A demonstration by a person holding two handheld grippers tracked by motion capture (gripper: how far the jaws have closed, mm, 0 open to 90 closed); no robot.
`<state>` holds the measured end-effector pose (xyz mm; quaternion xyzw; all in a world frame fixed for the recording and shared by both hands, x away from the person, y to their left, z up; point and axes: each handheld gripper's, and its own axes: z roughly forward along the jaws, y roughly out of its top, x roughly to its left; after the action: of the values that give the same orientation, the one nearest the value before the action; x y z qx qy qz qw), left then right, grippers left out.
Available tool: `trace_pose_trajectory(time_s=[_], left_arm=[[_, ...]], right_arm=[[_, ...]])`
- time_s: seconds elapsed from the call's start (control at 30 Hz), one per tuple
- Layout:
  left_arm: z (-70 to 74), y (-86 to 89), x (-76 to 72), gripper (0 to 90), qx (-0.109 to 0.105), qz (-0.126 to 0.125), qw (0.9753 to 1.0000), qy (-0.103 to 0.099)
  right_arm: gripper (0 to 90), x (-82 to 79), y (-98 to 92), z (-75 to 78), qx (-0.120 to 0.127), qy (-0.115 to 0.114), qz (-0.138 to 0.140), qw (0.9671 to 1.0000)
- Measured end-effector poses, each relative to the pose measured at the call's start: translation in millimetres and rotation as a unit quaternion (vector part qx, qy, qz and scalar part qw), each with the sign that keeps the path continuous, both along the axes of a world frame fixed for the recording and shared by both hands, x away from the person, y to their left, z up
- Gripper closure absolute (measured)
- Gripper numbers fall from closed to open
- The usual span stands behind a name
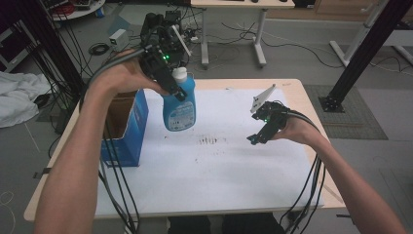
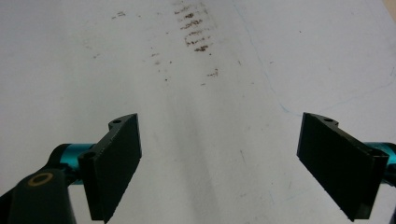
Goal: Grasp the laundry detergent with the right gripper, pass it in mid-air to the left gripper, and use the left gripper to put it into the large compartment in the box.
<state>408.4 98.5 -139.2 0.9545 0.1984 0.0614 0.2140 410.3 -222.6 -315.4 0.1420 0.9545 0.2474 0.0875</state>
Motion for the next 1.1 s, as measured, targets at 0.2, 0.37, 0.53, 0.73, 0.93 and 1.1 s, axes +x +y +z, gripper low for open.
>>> trace_pose_trajectory(time_s=[0.2, 0.37, 0.53, 0.73, 0.93, 1.1], left_arm=[[22.8, 34.0, 6.5, 38.2, 0.001, 0.044, 0.9990, -0.007], [36.8, 58.9, 6.9, 38.2, 0.011, 0.077, 0.9969, -0.012], [41.5, 75.1, 4.6, 38.2, 0.012, 0.096, 0.9952, -0.015], [46.7, 99.1, 0.0, 38.2, -0.002, 0.119, 0.9927, -0.017], [52.0, 121.1, -4.1, 38.2, 0.014, 0.143, 0.9894, -0.020], [49.6, 133.0, -8.5, 38.2, 0.018, 0.152, 0.9880, -0.020]], right_arm=[[13.0, -0.3, -4.3, -1.3, -0.001, -0.006, 0.003, 1.0000], [13.0, 1.0, -8.8, -3.4, -0.006, -0.009, -0.001, 0.9999], [13.0, 1.5, -11.4, -5.9, -0.005, -0.010, -0.003, 0.9999], [13.1, 3.3, -18.8, -9.0, -0.005, -0.004, -0.013, 0.9999], [13.0, 2.5, -21.3, -15.1, -0.008, -0.004, -0.018, 0.9998], [13.0, 0.3, -21.8, -16.0, -0.015, 0.005, -0.029, 0.9995]])
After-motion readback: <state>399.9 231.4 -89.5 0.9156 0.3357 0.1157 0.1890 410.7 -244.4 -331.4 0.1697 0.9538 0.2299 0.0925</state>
